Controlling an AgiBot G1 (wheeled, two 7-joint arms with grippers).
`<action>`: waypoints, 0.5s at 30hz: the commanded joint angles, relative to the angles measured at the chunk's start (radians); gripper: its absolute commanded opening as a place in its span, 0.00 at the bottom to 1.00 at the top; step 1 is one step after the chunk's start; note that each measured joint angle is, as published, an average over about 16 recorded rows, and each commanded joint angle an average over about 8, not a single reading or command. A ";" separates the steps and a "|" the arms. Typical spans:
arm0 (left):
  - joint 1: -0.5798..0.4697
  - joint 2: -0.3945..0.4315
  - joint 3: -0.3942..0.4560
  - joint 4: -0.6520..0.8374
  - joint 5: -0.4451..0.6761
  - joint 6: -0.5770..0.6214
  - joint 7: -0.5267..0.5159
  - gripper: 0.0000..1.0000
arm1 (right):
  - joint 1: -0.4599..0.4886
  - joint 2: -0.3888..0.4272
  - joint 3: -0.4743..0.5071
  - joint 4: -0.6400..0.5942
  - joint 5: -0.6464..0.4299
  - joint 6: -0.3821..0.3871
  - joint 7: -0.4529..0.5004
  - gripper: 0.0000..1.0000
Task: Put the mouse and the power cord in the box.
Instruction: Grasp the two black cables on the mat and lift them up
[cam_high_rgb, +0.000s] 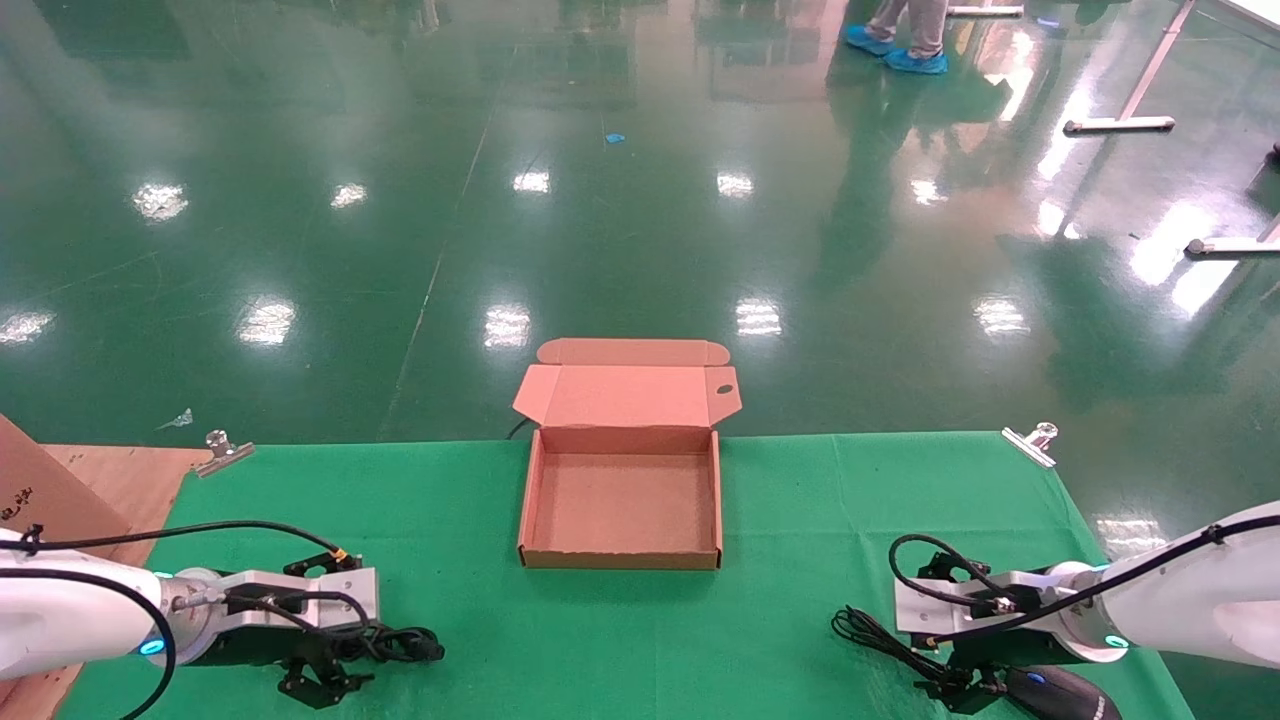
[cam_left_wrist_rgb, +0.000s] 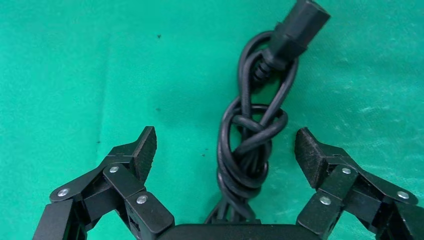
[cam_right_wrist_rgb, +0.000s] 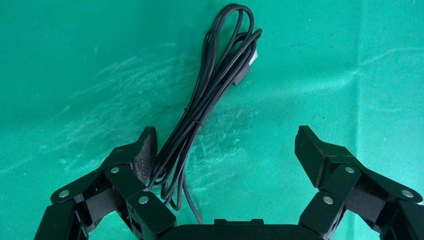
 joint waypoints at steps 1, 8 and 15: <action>-0.002 0.000 -0.001 0.001 -0.001 -0.002 0.000 0.14 | -0.004 -0.001 0.003 -0.001 0.004 0.008 0.002 0.15; -0.003 -0.003 -0.002 0.006 -0.003 0.008 -0.003 0.00 | -0.013 0.003 0.008 -0.002 0.011 -0.004 -0.005 0.00; -0.004 -0.003 -0.002 0.006 -0.003 0.022 -0.003 0.00 | -0.011 0.008 0.012 0.001 0.016 -0.019 -0.013 0.00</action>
